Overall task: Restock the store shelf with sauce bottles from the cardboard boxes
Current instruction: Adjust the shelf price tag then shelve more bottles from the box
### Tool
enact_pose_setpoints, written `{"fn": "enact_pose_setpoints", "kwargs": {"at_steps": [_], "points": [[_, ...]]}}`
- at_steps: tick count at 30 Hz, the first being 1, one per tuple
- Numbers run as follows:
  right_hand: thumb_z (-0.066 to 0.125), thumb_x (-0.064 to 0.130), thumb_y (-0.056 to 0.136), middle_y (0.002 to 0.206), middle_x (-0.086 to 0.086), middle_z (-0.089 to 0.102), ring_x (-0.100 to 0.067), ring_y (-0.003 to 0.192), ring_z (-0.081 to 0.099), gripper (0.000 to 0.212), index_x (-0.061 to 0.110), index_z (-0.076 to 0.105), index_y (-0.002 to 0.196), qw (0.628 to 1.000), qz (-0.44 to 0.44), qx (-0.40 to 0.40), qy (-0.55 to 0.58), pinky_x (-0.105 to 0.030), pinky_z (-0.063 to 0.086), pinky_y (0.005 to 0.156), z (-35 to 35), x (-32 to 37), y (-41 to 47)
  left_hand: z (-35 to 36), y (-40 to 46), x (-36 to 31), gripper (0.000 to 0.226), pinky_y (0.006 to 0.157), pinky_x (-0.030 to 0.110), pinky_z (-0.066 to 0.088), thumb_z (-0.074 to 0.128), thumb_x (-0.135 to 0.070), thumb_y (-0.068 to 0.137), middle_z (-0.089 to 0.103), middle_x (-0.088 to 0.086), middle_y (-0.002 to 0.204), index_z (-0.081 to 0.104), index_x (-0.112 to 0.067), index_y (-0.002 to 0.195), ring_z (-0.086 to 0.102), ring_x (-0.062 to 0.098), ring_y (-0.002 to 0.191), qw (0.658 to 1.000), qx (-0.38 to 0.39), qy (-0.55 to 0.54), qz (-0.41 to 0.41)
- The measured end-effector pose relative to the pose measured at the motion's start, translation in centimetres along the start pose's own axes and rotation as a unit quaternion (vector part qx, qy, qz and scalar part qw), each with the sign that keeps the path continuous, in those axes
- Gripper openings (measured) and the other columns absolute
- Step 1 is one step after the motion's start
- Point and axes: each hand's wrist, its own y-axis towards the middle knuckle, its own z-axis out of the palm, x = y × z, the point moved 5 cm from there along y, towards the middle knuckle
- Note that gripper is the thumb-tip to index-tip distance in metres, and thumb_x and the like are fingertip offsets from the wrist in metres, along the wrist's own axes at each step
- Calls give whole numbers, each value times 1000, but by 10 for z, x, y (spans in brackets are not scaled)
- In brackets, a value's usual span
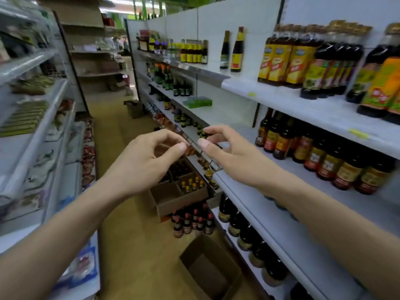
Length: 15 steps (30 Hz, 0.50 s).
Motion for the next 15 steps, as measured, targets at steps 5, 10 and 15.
{"fn": "enact_pose_setpoints", "kwargs": {"at_steps": [5, 10, 15], "points": [[45, 52, 95, 106, 25, 49, 8, 96, 52, 45, 33, 41, 135, 999, 19, 38, -3, -14, 43, 78, 59, 11, 52, -36, 10, 74, 15, 69, 14, 47, 55, -34, 94, 69, -12, 86, 69, -32, 90, 63, 4, 83, 999, -17, -20, -34], [44, 52, 95, 105, 18, 56, 5, 96, 55, 43, 29, 48, 131, 997, 38, 62, -30, -13, 43, 76, 104, 2, 120, -58, 37, 150, 18, 67, 19, 45, 53, -35, 96, 70, -10, 85, 69, -32, 86, 62, 6, 81, 996, -43, -35, -73], [44, 52, 95, 110, 18, 57, 3, 102, 55, 38, 29, 53, 124, 996, 32, 80, -37, -16, 44, 82, 137, -19, 212, -80, 76, 228, 26, 78, 45, 51, 53, -40, 94, 72, 3, 86, 68, -28, 77, 65, 21, 84, 991, -69, -20, -115]]}}
